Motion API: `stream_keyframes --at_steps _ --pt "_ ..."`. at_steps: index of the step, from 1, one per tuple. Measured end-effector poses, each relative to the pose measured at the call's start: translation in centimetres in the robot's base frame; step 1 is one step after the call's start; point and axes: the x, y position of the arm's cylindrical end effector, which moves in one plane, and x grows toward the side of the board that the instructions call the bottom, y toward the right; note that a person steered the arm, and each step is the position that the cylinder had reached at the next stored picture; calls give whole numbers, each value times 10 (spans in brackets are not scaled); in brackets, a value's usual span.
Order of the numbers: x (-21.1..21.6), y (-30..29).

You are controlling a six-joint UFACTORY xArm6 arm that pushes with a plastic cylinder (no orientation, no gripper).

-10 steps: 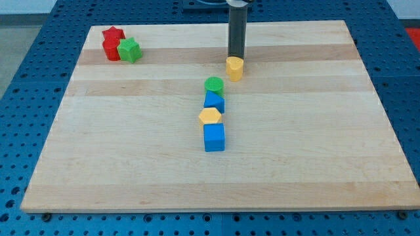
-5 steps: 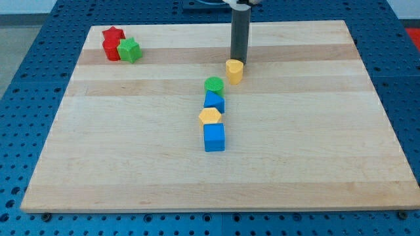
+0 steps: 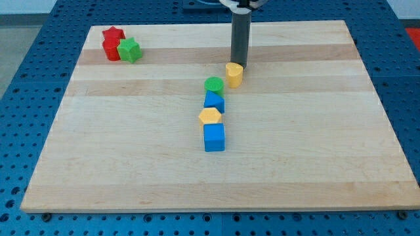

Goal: Push the yellow circle to the top right of the green circle

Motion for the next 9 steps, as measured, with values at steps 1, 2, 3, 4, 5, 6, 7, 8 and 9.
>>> stream_keyframes --at_steps 1,2,3,4,5,6,7,8,9 --pt "0 -2" --pt "0 -5" --pt "0 -12" --pt "0 -18" --pt "0 -20" --pt "0 -20" --pt "4 -20" --pt "9 -20" --pt "12 -20"
